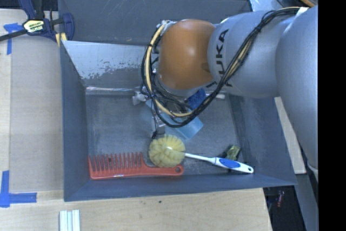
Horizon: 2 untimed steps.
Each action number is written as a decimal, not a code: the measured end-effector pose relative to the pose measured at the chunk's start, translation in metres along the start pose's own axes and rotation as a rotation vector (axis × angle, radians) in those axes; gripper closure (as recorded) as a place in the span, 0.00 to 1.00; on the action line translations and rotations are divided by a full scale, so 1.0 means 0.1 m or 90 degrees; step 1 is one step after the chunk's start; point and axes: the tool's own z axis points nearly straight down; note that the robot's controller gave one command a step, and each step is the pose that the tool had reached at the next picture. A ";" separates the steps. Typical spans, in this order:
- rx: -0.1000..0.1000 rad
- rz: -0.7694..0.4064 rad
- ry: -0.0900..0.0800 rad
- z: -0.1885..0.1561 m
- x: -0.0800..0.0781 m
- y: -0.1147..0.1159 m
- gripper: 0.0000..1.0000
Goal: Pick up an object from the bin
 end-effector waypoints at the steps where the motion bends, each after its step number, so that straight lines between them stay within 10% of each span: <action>1: 0.001 -0.017 0.006 0.09 -0.04 -0.94 0.00; 2: 0.002 -0.135 -0.023 0.32 0.03 0.33 0.00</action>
Offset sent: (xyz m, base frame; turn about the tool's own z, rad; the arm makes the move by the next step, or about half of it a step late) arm -0.0225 0.0274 -0.0426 -0.2097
